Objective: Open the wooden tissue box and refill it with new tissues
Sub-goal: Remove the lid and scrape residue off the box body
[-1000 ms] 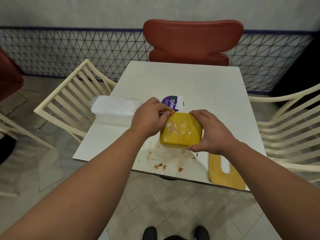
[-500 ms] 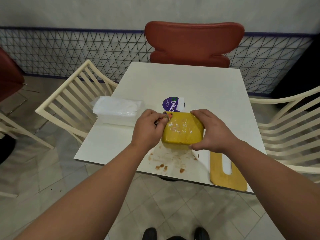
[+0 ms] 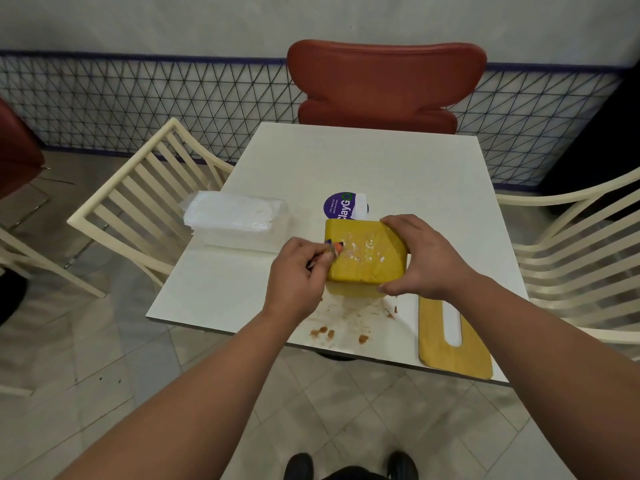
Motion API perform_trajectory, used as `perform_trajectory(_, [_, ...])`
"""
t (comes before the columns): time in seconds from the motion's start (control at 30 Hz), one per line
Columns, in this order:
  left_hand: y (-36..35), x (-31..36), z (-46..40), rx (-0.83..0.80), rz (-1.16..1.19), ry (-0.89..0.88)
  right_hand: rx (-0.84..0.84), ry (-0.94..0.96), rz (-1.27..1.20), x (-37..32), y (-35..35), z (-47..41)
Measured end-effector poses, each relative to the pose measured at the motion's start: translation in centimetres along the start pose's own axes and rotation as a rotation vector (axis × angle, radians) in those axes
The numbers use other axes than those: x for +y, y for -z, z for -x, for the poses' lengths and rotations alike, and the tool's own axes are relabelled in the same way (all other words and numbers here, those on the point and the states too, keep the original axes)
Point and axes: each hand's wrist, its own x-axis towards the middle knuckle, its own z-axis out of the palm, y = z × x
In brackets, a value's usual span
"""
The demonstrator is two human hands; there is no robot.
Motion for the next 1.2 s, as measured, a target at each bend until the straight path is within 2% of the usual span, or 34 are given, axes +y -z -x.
perform_trajectory(0.23, [0.6, -1.5, 2.9, -0.064, -0.088, -0.119, -0.002, 0.005, -0.012, 0.0, -0.1, -0.3])
perform_trajectory(0.4, [0.7, -1.0, 2.2, -0.055, -0.330, -0.373, -0.018, 0.009, 0.007, 0.2, -0.2, -0.5])
perform_trajectory(0.53, [-0.7, 0.6, 1.6, -0.131, -0.436, -0.528, -0.009, -0.003, 0.006, 0.3, -0.1, -0.7])
perform_trajectory(0.77, [1.2, -0.8, 1.5, -0.079, -0.460, -0.525, -0.013, -0.006, 0.005, 0.2, -0.2, -0.7])
perform_trajectory(0.97, [-2.3, 2.6, 1.2, -0.175, -0.461, -0.515, 0.008, 0.004, -0.021, 0.2, -0.6, -0.5])
perform_trajectory(1.2, [0.4, 1.4, 0.9, -0.151, -0.476, -0.522, -0.004, -0.014, -0.019, 0.2, -0.7, -0.4])
